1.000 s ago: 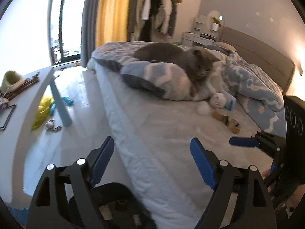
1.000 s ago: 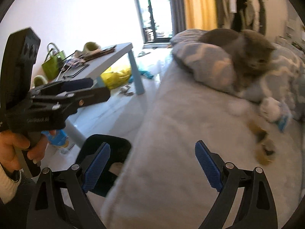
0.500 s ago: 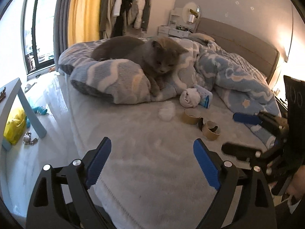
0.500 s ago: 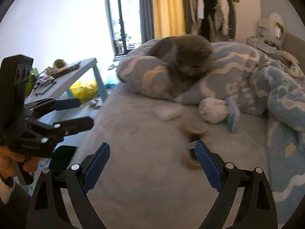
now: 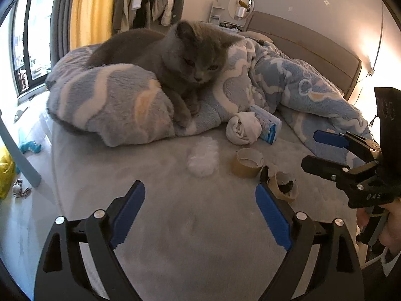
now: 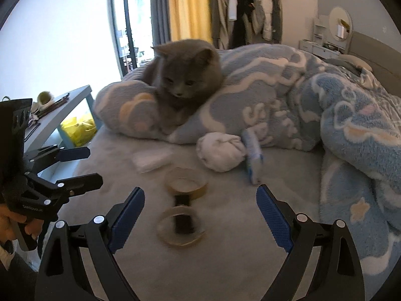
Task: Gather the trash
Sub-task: 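Move both tools over the bed toward the bubble wrap and tissue pack, then grasp the white bubble wrap with the left tool while the right tool grasps the blue tissue pack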
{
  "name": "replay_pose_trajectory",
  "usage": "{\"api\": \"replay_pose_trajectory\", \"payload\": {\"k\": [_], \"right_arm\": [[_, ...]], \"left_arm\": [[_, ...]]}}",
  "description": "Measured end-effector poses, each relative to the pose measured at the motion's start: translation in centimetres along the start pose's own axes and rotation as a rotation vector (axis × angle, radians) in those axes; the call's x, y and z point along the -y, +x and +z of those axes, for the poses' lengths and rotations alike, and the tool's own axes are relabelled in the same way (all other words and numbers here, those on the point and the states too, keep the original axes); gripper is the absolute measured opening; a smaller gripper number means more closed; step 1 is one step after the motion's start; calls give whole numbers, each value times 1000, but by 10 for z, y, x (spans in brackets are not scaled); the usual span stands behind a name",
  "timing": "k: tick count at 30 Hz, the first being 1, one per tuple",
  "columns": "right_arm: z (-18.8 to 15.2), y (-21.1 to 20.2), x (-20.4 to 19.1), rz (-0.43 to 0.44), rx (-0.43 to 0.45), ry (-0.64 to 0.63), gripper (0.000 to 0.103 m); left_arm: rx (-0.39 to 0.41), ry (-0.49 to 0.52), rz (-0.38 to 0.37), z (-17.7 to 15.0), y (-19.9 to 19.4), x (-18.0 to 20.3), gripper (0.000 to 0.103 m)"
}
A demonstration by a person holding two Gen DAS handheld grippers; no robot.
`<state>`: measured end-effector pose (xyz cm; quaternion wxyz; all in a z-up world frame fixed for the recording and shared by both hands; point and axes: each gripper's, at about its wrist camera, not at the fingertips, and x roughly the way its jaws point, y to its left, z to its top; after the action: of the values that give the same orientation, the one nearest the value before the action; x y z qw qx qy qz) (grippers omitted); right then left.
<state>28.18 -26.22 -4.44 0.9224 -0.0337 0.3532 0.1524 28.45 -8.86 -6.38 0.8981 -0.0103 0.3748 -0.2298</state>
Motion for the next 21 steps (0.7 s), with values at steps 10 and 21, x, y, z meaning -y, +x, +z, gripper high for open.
{"api": "replay_pose_trajectory", "payload": {"k": [10,21], "right_arm": [[10,26,46,-36,-11,71,92],[11,59,71,-46,-42,65,90]], "left_arm": [[-61,-18,-49,14,46,-5,80],[-100,-47,-113,28,80,-6,67]]}}
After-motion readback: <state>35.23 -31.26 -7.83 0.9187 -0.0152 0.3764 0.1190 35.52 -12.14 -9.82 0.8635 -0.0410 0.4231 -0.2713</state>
